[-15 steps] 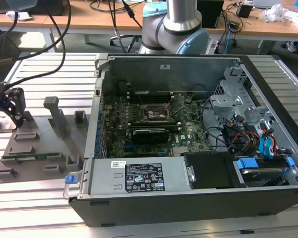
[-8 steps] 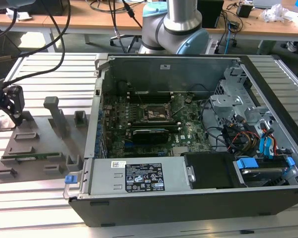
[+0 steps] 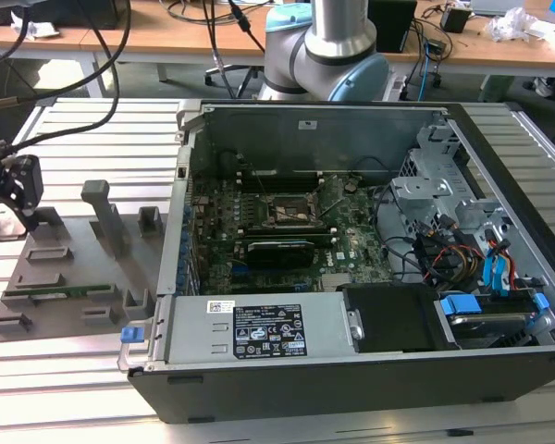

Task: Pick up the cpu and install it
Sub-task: 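Pick up the cpu and move it towards the insertion slot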

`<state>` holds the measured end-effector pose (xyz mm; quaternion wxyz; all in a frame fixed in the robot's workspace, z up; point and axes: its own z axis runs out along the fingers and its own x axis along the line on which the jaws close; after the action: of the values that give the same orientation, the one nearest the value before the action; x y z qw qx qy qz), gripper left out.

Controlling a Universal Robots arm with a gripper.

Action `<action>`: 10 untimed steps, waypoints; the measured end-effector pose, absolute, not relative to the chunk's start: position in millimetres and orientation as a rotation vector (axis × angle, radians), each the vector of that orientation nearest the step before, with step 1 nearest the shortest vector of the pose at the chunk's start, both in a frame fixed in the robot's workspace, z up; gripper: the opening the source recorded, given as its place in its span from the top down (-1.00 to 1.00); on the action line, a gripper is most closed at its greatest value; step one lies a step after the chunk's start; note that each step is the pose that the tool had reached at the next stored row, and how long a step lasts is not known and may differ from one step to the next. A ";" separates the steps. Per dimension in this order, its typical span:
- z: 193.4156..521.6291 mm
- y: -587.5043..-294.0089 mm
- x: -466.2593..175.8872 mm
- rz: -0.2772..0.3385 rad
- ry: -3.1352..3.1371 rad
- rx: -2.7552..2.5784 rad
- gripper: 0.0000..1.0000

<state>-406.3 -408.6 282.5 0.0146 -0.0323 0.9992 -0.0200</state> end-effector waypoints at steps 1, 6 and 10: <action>283.1 -408.6 -406.3 -0.062 3.110 -0.101 -0.09; 288.5 -408.7 -406.3 -0.062 3.110 -0.101 -0.09; 291.7 -408.6 -406.3 -0.062 3.110 -0.100 -0.09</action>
<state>-406.3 -408.6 291.7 0.0145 -0.0323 0.9992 -0.0199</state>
